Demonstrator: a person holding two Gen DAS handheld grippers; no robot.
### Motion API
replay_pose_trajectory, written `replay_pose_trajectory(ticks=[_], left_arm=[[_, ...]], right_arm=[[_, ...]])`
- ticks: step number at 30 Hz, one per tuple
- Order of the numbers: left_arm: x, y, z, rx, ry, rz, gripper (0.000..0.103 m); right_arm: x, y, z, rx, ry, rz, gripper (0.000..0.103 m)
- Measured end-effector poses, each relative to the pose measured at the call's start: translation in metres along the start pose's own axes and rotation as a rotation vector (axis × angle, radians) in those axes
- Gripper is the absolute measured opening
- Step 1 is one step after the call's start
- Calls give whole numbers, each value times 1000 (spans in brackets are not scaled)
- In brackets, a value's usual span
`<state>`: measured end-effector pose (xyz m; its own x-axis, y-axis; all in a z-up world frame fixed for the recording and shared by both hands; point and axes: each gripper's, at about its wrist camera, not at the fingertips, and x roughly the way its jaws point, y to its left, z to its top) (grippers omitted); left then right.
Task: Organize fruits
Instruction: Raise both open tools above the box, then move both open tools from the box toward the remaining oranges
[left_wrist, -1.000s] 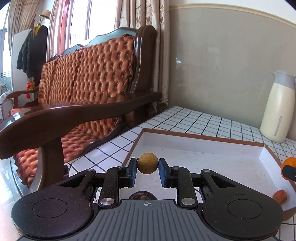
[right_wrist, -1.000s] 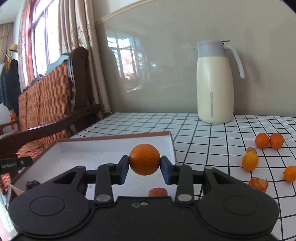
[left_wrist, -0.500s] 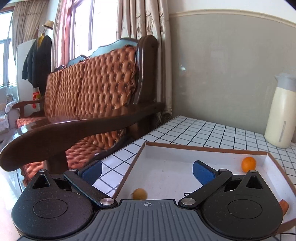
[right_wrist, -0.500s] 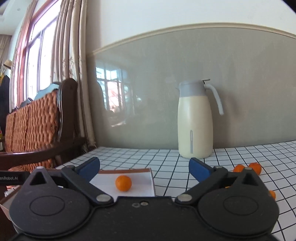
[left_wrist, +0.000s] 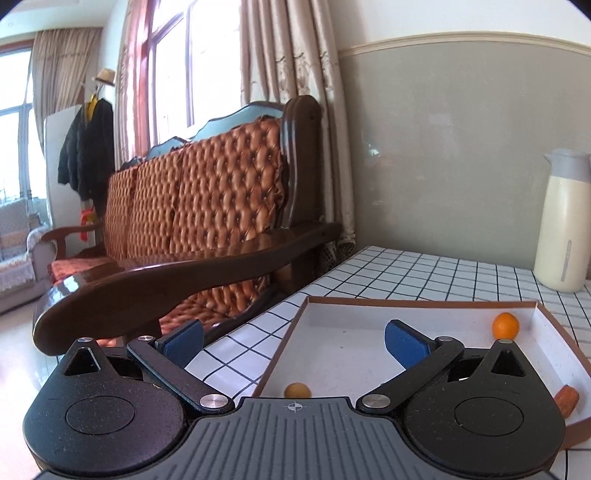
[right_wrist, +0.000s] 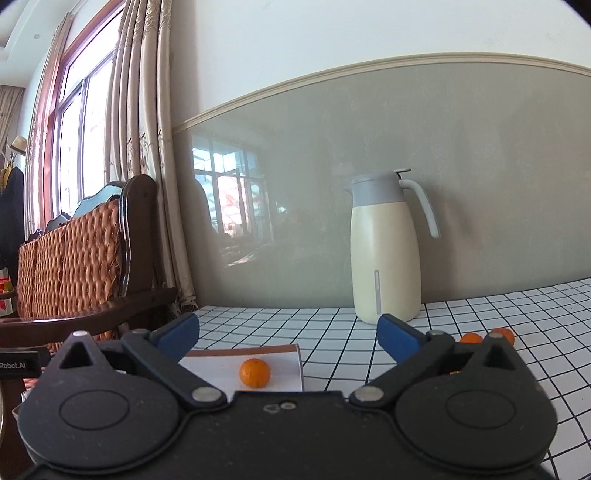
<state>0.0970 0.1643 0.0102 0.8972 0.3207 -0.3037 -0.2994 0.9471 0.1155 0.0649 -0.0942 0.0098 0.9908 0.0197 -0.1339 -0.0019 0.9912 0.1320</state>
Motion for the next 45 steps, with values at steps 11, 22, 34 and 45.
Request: replay_pose_trajectory(ticks=[11, 22, 34, 45], left_arm=[[-20, -17, -5, 51, -14, -39, 103], [-33, -46, -9, 111, 1, -93, 103], [-51, -99, -12, 140, 25, -229, 103], [-74, -153, -21, 210, 14, -355, 103]], right_arm=[[-9, -9, -1, -20, 42, 29, 97], [-15, -30, -3, -12, 156, 18, 97], [-31, -69, -4, 9, 225, -49, 97], [-43, -104, -5, 33, 233, -131, 97]])
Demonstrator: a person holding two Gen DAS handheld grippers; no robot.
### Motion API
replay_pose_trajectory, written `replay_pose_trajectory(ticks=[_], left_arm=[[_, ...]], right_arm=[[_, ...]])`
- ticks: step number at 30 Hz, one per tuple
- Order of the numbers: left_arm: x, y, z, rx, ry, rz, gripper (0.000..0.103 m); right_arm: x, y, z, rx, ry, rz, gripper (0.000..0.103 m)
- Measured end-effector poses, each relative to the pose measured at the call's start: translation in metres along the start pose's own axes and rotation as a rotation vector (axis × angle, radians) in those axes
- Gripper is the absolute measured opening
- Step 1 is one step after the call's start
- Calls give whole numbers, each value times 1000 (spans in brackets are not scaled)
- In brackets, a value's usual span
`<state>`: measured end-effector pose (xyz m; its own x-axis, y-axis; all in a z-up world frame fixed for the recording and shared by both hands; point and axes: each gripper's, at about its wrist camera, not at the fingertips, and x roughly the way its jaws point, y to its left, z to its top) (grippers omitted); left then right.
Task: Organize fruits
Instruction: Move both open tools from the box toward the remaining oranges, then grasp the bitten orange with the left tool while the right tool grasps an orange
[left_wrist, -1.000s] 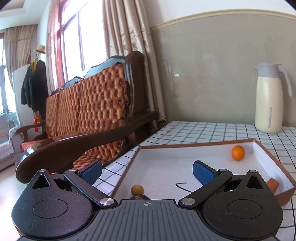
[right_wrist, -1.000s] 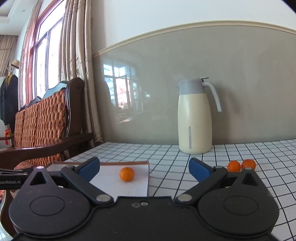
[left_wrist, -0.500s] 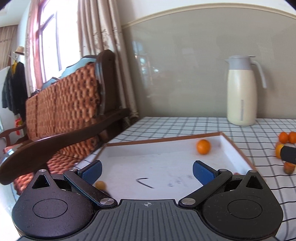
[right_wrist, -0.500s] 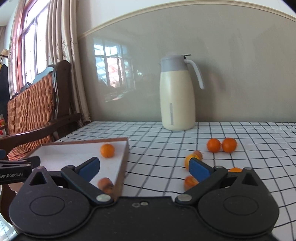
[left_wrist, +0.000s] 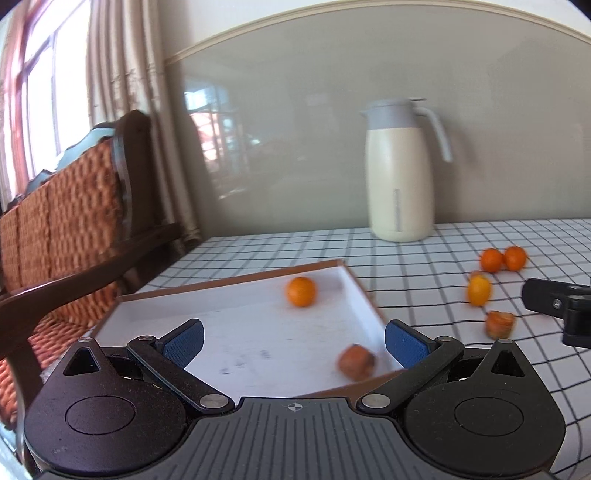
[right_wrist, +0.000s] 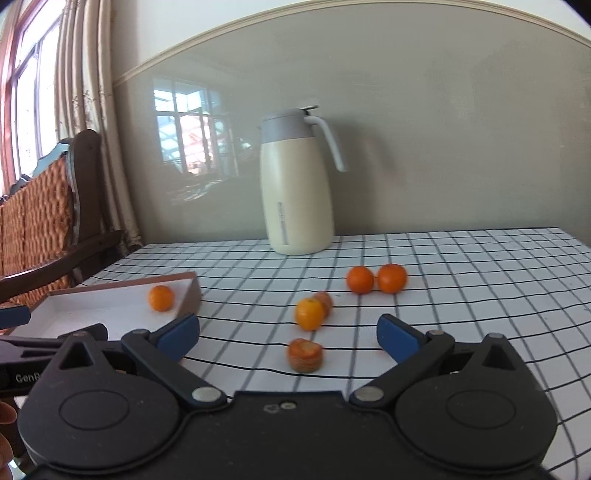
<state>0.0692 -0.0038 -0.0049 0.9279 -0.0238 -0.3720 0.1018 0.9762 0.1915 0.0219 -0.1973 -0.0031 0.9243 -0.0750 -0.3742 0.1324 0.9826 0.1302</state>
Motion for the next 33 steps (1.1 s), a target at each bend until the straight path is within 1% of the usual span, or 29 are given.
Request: replay_pose_trajectory(ticks=[3, 8, 19, 27, 33], left_arm=[[-1, -14, 0, 15, -1, -28, 103], [-2, -34, 3, 12, 8, -85, 103], [0, -82, 4, 35, 20, -180, 103], [7, -111, 2, 57, 41, -212, 103], [16, -123, 0, 40, 76, -226, 103]], right_arm=[[-1, -11, -1, 5, 6, -32, 97], [-5, -30, -2, 23, 9, -72, 97], [-10, -66, -7, 52, 21, -159, 97], [-10, -83, -11, 57, 35, -202, 97], [-10, -93, -12, 78, 38, -216, 97]])
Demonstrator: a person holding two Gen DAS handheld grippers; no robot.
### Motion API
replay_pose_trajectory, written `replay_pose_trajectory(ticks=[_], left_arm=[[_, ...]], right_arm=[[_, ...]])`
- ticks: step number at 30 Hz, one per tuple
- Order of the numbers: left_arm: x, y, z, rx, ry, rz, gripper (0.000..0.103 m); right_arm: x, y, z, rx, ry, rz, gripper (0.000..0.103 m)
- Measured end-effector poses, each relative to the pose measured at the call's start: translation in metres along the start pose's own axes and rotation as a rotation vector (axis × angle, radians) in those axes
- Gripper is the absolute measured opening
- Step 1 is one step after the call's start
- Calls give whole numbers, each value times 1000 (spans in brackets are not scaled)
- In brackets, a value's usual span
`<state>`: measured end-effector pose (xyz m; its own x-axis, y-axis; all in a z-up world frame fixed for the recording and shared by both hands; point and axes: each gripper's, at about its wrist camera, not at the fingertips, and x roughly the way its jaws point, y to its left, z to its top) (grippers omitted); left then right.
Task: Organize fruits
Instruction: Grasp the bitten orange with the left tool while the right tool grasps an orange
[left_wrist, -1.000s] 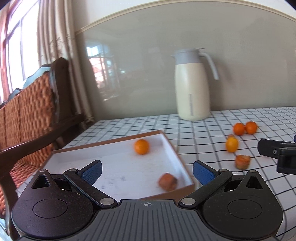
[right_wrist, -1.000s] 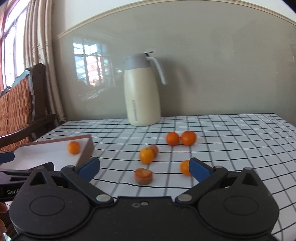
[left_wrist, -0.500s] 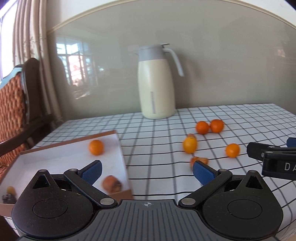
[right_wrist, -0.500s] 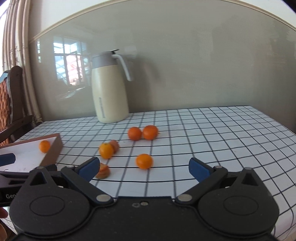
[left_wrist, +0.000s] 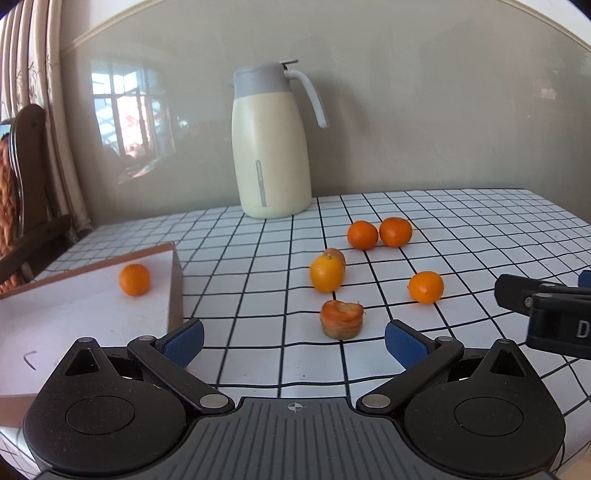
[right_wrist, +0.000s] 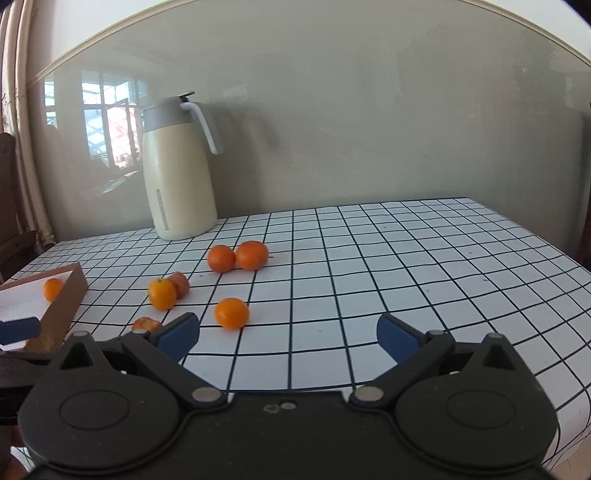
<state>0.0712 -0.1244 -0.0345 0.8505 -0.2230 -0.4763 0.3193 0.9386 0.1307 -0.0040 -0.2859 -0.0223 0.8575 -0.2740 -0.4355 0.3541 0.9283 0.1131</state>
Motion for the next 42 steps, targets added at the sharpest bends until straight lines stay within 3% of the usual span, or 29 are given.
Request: replay_pose_trajectory(ticks=[5, 13, 15, 16, 22, 24, 36, 42], left_arm=[[10, -7, -1, -8, 21, -2, 103], [19, -17, -1, -10, 30, -2, 103], [21, -18, -1, -11, 31, -2, 89], [24, -20, -1, -13, 41, -8, 87], [36, -22, -2, -38, 69, -20, 82], [40, -23, -1, -39, 74, -27, 73], [55, -28, 3, -31, 89, -41, 56], [59, -21, 5, -33, 90, -38, 53]], right_arm=[[3, -3, 0, -11, 2, 2, 95], [9, -5, 1, -6, 20, 31, 80], [10, -5, 1, -3, 23, 32, 80], [10, -5, 1, 1, 25, 33, 80], [15, -3, 2, 4, 31, 43, 79], [17, -3, 2, 1, 32, 44, 78], [32, 0, 2, 1, 58, 59, 73], [51, 8, 6, 13, 111, 91, 67]])
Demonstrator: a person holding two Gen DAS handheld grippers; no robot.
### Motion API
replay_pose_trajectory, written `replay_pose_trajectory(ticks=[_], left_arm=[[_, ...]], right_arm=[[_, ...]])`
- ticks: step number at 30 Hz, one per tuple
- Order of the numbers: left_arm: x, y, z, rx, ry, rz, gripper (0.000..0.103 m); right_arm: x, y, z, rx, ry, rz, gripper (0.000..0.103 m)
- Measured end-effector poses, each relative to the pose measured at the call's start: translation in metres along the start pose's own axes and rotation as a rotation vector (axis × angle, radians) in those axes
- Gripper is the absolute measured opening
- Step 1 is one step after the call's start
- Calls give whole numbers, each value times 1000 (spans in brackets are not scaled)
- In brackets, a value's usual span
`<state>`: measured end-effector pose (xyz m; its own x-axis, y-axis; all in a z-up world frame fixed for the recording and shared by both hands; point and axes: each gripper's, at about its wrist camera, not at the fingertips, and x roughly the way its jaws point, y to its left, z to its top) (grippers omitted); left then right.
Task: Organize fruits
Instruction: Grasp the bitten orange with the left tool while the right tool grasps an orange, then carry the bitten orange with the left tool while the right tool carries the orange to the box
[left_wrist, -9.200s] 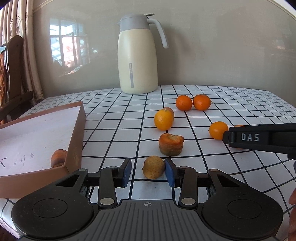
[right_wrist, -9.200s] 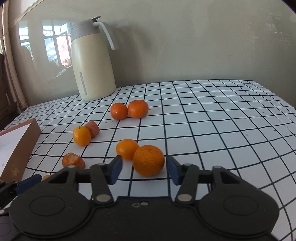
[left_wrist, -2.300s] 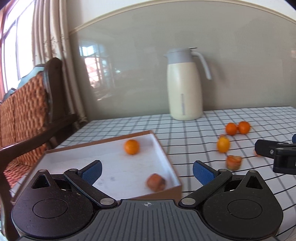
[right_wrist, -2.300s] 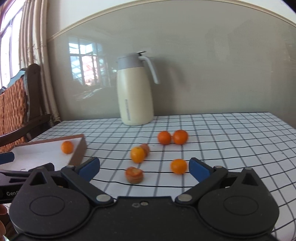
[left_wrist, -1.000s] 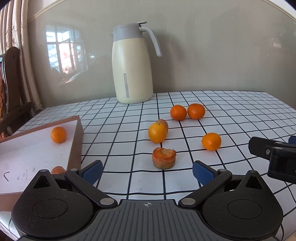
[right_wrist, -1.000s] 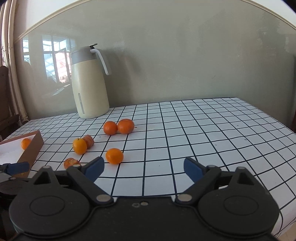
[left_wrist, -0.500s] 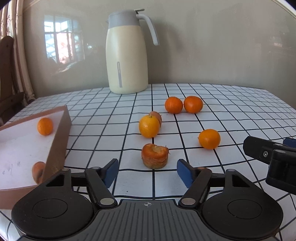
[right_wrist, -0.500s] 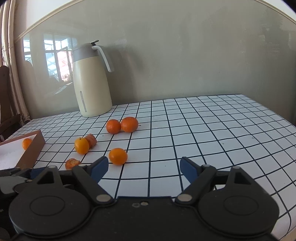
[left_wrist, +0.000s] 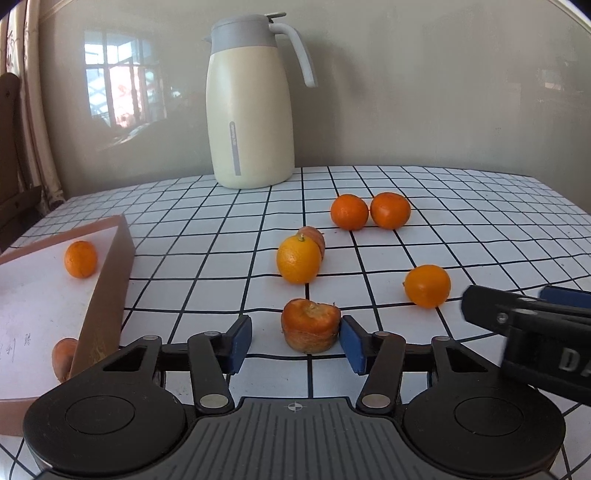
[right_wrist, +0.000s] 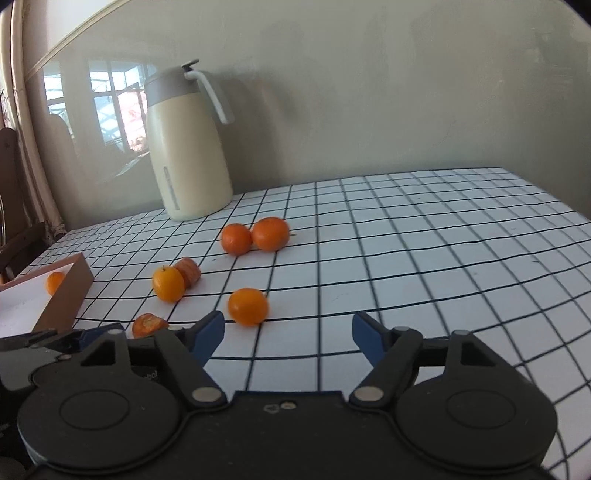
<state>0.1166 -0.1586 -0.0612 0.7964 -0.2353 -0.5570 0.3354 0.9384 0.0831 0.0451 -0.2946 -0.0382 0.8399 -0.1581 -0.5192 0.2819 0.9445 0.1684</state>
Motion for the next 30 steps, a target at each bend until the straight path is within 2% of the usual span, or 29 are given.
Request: replay_pose_trajectory(ticks=[8, 12, 17, 23, 25, 30], left_arm=[[5, 14, 3, -9, 5, 11, 48], [8, 23, 3, -26, 10, 20, 48], [9, 28, 3, -35, 12, 26, 48], [8, 29, 2, -33, 10, 26, 48], [7, 28, 2, -35, 9, 26, 48], [5, 23, 0, -24, 3, 13, 48]], right_arm=[[22, 19, 6, -31, 42, 18, 62], [34, 20, 8, -23, 73, 9, 47], [45, 23, 12, -18, 93, 3, 42], [49, 26, 13, -30, 95, -3, 31], [48, 28, 12, -45, 94, -3, 25], [47, 25, 11, -38, 90, 4, 24]])
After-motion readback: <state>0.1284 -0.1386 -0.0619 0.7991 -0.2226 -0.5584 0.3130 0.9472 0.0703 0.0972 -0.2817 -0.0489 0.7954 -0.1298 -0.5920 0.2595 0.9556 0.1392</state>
